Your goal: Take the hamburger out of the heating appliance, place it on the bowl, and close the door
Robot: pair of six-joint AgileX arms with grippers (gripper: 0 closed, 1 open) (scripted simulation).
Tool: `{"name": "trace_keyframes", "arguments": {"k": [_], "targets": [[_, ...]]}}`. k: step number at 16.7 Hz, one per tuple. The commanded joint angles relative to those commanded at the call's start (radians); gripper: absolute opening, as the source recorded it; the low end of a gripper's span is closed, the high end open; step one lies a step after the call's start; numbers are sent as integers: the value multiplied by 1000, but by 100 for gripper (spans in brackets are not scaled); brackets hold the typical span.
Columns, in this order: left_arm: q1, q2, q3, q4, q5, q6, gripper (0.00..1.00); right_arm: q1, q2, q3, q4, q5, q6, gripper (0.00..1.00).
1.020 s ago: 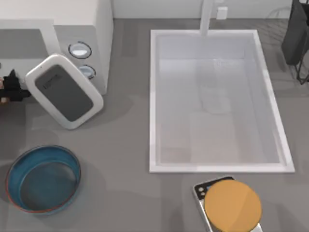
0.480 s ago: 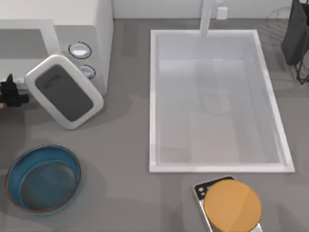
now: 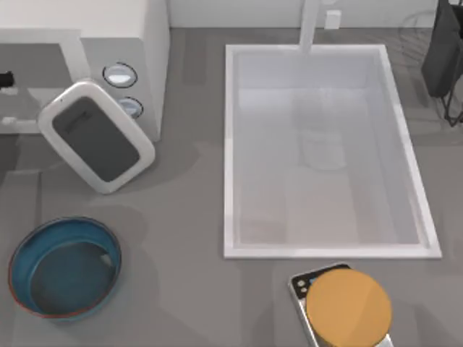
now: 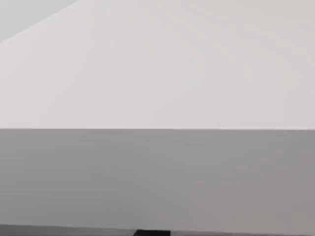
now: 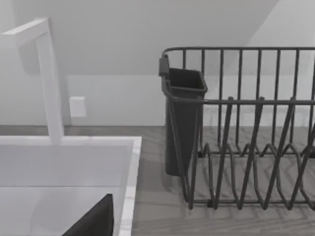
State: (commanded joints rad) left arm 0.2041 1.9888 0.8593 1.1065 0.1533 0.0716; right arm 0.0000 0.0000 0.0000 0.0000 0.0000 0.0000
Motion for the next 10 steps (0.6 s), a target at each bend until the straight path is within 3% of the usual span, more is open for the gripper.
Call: {"name": "trace_keyframes", "arguments": {"k": [5,10], "targets": [[4,-112,-60,-226,66,18,0,0,0,0,0,0,0,100],[8,-113,-76,-255,86,23,0,0,0,0,0,0,0,100]]}}
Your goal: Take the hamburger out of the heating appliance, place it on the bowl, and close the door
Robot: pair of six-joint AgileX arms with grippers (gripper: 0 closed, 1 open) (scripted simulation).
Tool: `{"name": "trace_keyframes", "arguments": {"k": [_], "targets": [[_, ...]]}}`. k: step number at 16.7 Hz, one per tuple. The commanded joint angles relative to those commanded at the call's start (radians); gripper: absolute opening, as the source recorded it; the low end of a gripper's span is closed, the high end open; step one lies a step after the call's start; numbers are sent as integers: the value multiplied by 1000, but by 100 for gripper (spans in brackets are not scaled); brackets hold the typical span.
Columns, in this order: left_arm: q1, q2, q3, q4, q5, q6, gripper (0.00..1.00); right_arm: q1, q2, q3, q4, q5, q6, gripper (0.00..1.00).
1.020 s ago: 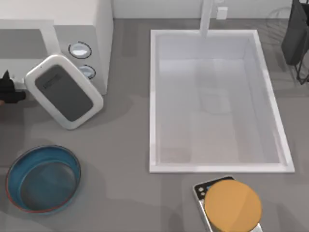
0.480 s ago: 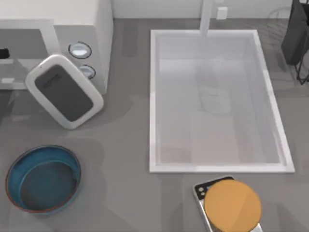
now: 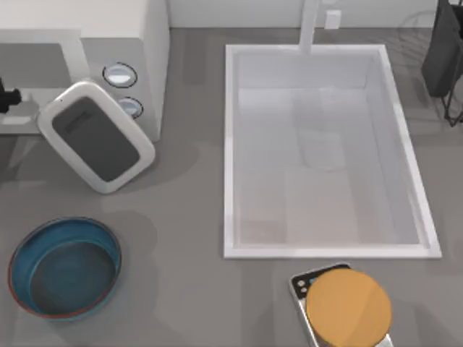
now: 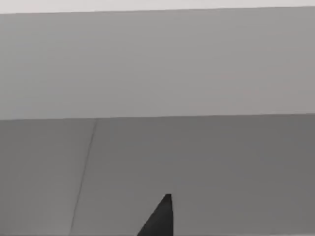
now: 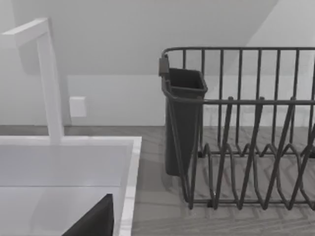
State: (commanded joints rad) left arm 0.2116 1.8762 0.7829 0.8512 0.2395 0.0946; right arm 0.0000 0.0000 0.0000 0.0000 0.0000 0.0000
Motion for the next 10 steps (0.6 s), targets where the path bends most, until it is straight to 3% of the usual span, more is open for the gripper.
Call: {"name": "trace_keyframes", "arguments": {"k": [5,10], "targets": [[-40,-6,44,-47,-21,-57,0,0,0,0,0,0,0,100],[-227,-57,227,-289,-115,-356,0,0,0,0,0,0,0,100]]}}
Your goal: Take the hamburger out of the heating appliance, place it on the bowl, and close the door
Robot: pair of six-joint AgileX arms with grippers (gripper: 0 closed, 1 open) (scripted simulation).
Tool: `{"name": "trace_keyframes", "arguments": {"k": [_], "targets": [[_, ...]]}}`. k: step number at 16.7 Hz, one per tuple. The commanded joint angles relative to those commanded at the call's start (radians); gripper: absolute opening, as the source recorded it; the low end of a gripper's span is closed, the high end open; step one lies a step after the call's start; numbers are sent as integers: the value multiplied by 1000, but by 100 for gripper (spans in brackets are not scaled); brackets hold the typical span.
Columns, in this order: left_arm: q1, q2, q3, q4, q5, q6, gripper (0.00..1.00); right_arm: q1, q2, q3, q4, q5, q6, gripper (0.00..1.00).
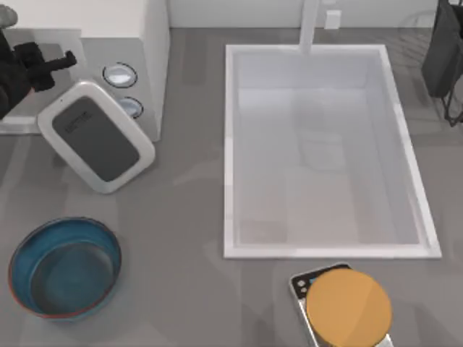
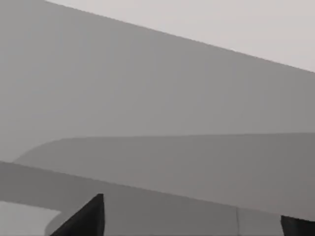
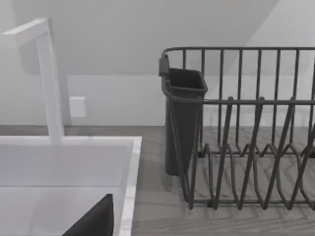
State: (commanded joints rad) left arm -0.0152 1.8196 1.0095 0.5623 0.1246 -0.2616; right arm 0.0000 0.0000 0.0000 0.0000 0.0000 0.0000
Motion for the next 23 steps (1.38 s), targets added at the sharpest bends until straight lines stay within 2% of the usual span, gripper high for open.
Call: {"name": "trace_keyframes", "arguments": {"k": [6,12,18,20,23], "targets": [[-312,-24,239,-501,-218,-600,0,0,0,0,0,0,0,100],[-574,78,324,-1116,-529,-1317,0,0,0,0,0,0,0,100],[-738,261,256,-1677,-854,-1959,0,0,0,0,0,0,0,100],[-772,320,222,-1822,-945,-2121,0,0,0,0,0,0,0,100],[-806,390,178,-1977,-1048,-2286,0,0,0,0,0,0,0,100]]}}
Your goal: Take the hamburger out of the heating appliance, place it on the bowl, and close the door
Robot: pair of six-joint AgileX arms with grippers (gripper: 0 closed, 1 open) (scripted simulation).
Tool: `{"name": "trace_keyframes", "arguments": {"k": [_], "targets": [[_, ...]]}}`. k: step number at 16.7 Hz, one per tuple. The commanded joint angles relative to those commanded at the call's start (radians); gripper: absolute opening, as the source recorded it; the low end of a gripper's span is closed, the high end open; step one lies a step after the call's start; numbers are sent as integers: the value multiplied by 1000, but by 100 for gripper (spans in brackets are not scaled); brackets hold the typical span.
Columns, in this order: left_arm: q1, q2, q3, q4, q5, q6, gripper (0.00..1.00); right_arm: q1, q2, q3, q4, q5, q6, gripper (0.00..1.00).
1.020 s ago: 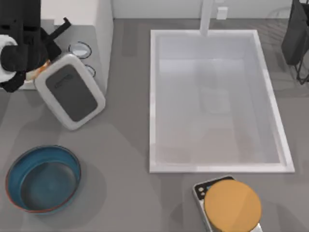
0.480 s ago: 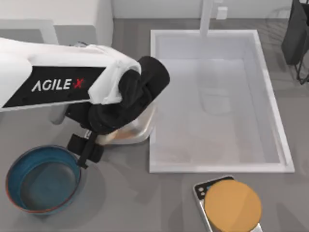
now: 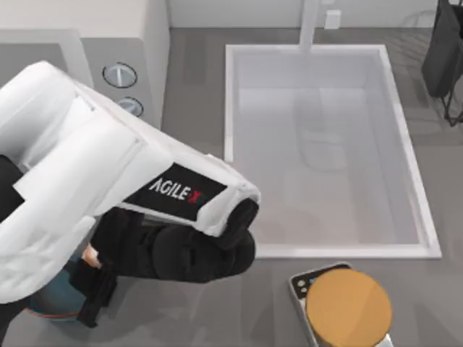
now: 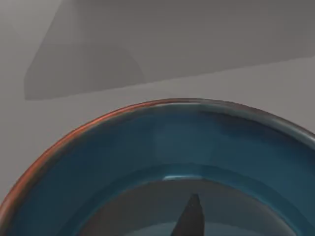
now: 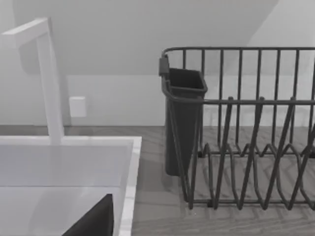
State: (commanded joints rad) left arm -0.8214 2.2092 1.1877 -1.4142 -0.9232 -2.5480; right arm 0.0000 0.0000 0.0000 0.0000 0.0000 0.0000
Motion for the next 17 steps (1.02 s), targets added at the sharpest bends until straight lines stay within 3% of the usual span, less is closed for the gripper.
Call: {"name": "trace_keyframes", "arguments": {"k": [3,9,17], "targets": [[-14,34,-24,-69,-49,-72,0,0,0,0,0,0,0,100],[-7,31,-20,-62,-53,-68,0,0,0,0,0,0,0,100],[102,36,-130,153,-144,61,0,0,0,0,0,0,0,100]]}}
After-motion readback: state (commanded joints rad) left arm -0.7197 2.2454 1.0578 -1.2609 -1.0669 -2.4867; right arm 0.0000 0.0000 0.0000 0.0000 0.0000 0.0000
